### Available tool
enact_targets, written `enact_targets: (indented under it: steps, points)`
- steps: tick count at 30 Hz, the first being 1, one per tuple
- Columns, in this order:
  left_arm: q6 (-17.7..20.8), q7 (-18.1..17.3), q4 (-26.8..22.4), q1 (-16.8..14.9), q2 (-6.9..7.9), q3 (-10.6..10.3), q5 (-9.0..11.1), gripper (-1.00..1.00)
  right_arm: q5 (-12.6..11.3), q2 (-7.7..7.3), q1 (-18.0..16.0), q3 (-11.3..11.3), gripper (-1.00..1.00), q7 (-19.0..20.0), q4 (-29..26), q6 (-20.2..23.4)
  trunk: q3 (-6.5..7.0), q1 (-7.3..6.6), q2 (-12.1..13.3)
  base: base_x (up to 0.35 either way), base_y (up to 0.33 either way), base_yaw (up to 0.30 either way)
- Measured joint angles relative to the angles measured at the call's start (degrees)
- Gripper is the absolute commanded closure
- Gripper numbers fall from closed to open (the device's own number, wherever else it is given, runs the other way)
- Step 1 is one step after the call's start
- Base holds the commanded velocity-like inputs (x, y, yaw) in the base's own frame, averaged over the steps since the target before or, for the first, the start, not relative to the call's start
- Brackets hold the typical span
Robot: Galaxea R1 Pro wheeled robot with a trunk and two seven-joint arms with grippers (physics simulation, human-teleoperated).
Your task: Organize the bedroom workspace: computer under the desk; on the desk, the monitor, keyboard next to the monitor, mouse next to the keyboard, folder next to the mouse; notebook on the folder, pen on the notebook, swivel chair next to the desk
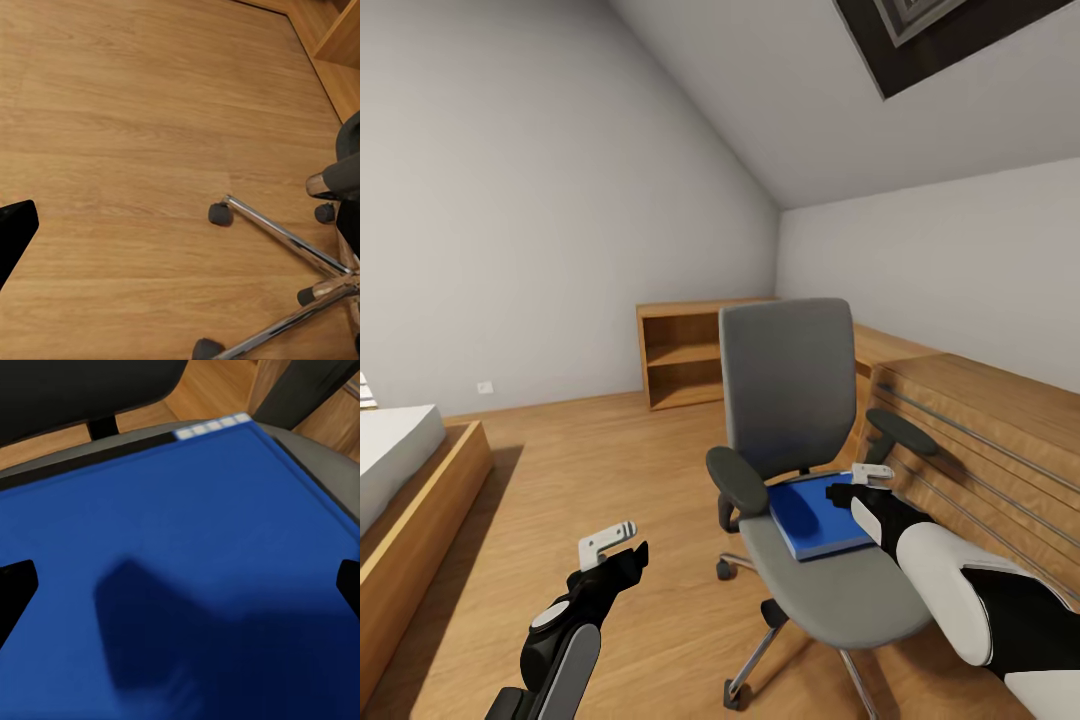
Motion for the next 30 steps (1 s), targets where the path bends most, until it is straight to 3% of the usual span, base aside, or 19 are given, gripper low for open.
enact_targets:
  steps: [30]
  points:
    - [0.00, 0.00, 0.00, 0.00, 0.00, 0.03, 0.00, -1.00, 0.00, 0.00, 0.00, 0.00, -1.00, 0.02, 0.02, 0.00, -1.11, 0.00, 0.00, 0.000, 0.000, 0.000]
